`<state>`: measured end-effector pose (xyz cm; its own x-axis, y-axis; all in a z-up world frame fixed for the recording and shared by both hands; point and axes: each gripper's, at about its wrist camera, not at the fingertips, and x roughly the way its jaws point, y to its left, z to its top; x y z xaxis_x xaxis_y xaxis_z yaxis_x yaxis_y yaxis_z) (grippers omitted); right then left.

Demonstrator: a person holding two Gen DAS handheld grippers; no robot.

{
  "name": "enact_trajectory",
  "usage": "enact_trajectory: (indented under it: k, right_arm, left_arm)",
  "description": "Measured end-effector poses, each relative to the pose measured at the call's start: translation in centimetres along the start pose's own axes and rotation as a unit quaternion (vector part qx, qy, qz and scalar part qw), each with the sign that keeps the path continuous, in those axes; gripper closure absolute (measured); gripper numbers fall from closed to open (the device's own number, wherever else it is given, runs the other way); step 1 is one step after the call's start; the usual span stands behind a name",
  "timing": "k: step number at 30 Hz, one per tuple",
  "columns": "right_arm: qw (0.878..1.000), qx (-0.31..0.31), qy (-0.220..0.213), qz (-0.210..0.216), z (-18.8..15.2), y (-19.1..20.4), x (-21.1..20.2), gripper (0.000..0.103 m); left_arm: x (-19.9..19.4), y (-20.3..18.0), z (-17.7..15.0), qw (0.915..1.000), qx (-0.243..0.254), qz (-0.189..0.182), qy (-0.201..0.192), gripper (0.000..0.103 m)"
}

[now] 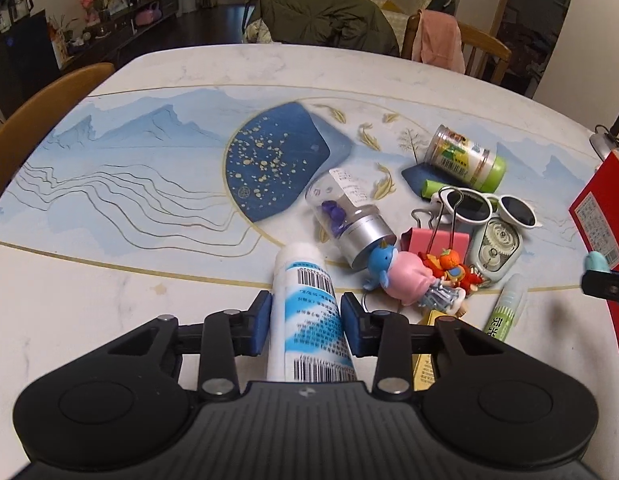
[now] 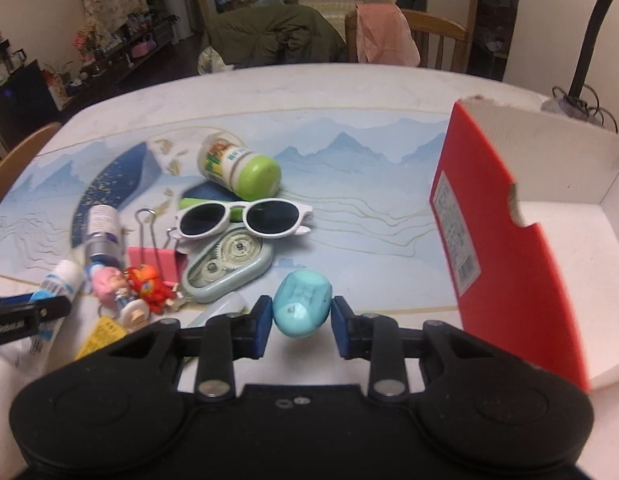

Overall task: Organize rigid objects
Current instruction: 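Carry the white tube and teal eraser with both tools into the red shoebox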

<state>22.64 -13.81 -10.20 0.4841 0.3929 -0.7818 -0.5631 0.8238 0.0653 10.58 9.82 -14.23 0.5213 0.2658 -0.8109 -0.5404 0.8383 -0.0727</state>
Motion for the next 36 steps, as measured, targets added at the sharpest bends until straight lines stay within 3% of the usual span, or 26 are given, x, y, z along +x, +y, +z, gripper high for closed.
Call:
enact_trajectory:
  k: [5,8,11,17,26,36]
  right_arm:
    - [1.0,0.0,-0.01,0.016,0.0,-0.7,-2.7,0.073]
    - [1.0,0.004,-0.017,0.024,-0.1,-1.4,-4.1,0.073]
    - [0.999,0.008,-0.023,0.031,-0.3,-2.1,-5.2,0.073]
    - [0.999,0.006,-0.038,0.031,-0.3,-3.4,-7.3,0.073]
    - [0.998,0.012,-0.051,0.016,0.3,-6.8,-8.7,0.073]
    - [0.998,0.022,-0.062,-0.008,1.5,-11.7,-8.4,0.073]
  left_arm:
    - [-1.9,-0.1,0.3,0.9997,-0.005,-0.02,-0.012,0.073]
    - [-2.5,-0.9,-0.1,0.9992,0.023,-0.027,-0.019,0.073]
    - [-2.5,-0.8,-0.5,0.9995,0.008,-0.029,-0.008,0.074]
    - [-5.6,-2.1,-0.1,0.998,0.01,-0.053,-0.031,0.074]
    - [-9.7,-9.2,2.2,0.9878,0.049,-0.131,-0.069,0.074]
    - [-9.4,-18.5,5.3,0.9744,0.102,-0.178,-0.092,0.074]
